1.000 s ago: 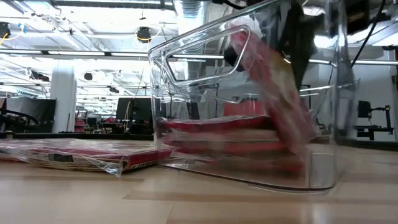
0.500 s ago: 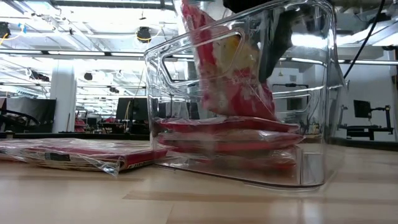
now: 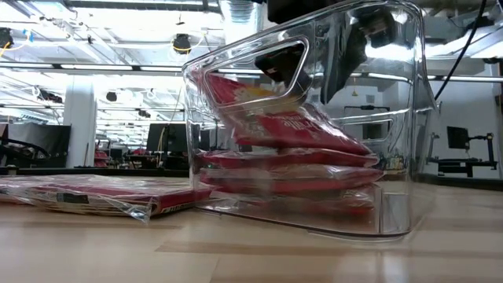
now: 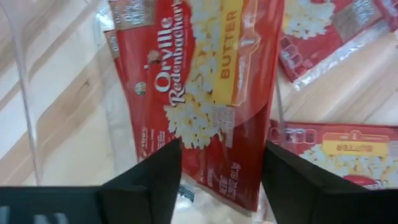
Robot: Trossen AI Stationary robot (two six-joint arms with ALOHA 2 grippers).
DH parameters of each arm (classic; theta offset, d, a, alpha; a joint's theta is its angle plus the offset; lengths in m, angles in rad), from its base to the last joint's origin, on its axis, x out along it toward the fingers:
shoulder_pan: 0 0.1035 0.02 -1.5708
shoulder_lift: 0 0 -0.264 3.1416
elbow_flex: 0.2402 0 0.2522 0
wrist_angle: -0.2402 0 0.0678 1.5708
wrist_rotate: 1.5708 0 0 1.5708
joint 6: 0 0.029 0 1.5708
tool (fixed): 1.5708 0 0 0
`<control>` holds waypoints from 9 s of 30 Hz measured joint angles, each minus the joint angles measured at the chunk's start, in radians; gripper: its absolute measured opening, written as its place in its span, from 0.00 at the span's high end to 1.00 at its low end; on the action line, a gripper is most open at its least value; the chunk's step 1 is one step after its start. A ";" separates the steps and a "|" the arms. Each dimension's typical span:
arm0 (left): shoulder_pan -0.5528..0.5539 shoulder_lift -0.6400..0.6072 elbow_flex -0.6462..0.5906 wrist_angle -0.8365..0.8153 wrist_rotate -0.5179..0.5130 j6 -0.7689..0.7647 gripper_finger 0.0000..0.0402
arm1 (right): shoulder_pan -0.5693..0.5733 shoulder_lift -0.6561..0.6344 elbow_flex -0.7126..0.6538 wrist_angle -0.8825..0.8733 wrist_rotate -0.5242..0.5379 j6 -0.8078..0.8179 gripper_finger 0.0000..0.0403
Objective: Sort popcorn bags into baskets
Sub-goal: Put the red popcorn packet into the transparent bin
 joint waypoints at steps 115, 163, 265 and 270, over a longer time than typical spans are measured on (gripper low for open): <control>-0.002 -0.036 0.000 -0.319 0.019 -0.229 0.45 | -0.010 0.028 -0.050 0.117 0.049 -0.045 0.69; 0.000 -0.036 0.000 -0.361 0.004 -0.267 0.45 | 0.196 -0.200 -0.397 0.195 -0.029 0.150 0.93; 0.059 -0.031 -0.130 -0.427 0.206 -0.540 0.45 | 0.273 -0.044 -0.287 0.090 0.125 1.434 0.99; 0.061 -0.031 -0.130 -0.428 0.206 -0.520 0.45 | 0.277 -0.006 -0.276 0.078 0.138 1.454 0.97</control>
